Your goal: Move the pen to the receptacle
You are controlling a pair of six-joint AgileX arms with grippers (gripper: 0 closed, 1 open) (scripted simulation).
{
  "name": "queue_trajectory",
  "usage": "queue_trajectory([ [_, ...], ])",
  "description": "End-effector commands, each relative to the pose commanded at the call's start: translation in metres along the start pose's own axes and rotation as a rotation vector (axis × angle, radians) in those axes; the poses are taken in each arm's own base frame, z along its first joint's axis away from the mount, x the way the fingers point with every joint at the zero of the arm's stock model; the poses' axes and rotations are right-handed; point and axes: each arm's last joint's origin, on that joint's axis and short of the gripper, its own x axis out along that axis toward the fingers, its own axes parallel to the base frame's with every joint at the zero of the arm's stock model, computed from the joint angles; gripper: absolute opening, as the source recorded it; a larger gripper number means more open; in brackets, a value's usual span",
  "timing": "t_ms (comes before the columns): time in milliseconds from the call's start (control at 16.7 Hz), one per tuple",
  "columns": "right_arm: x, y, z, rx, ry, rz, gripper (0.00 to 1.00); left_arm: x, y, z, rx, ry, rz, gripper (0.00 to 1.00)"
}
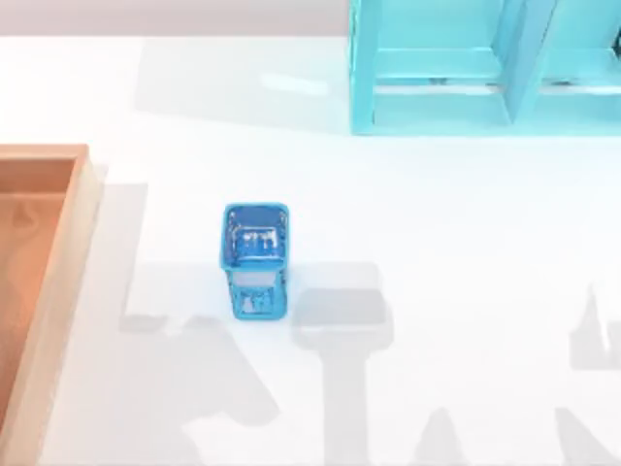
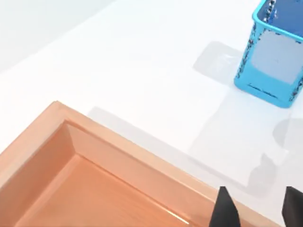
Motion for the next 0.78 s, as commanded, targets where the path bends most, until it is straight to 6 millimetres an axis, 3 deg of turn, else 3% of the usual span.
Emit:
queue_trajectory([
  [360,0.0,0.0,0.0,0.0,0.0,0.0,1.0,0.0069,-0.0009,-0.0039,0.006,-0.001,0.004,0.0],
  [780,0.0,0.0,0.0,0.0,0.0,0.0,1.0,0.0069,-0.0009,-0.0039,0.006,-0.001,0.004,0.53],
])
